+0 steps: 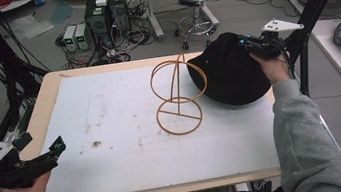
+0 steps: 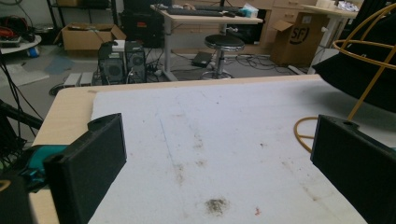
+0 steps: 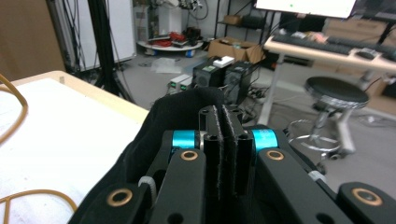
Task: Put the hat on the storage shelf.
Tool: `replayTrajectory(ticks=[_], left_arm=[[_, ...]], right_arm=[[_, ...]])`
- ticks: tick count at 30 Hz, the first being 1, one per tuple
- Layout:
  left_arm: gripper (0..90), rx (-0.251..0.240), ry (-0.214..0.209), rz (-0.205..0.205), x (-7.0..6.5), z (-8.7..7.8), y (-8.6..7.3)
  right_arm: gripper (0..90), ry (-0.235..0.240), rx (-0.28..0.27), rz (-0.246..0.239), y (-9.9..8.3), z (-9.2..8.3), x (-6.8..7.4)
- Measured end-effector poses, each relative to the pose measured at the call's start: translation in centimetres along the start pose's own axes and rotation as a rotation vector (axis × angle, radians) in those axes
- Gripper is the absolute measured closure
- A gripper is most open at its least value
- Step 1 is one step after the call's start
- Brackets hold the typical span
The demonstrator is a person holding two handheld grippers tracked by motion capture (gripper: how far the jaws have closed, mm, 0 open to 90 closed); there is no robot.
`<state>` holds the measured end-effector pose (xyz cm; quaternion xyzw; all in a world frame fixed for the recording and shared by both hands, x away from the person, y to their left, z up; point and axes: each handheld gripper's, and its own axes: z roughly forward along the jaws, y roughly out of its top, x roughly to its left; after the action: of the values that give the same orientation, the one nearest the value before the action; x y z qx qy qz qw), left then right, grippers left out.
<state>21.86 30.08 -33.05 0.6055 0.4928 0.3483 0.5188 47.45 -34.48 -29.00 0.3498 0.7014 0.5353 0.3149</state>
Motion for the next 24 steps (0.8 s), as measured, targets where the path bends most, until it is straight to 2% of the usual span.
replayTrajectory(ticks=[4, 9, 13, 15, 19, 24], left_arm=[[3.9, 0.000, -0.001, -0.002, 0.1, 0.0, -0.1], [3.9, -0.001, -0.001, -0.010, 0.2, -0.1, -0.1], [3.9, -0.007, -0.004, -0.014, 0.3, -0.3, 0.0], [3.9, -0.011, -0.006, -0.016, 0.4, -0.4, 0.0], [3.9, -0.015, -0.005, -0.022, 0.5, -0.6, 0.0], [3.9, -0.019, -0.004, -0.030, 0.7, -0.8, 0.0]], right_arm=[[88.0, -0.002, -0.015, -0.023, 2.2, -1.6, 0.5], [88.0, -0.026, -0.030, -0.071, 4.9, -3.3, 1.2], [87.9, -0.042, -0.036, -0.087, 5.9, -4.0, 1.5], [88.0, -0.047, -0.052, -0.100, 7.0, -5.0, 1.5], [88.0, -0.058, -0.079, -0.098, 8.2, -6.2, 1.4], [88.0, -0.049, -0.116, -0.093, 9.7, -7.5, 1.6]])
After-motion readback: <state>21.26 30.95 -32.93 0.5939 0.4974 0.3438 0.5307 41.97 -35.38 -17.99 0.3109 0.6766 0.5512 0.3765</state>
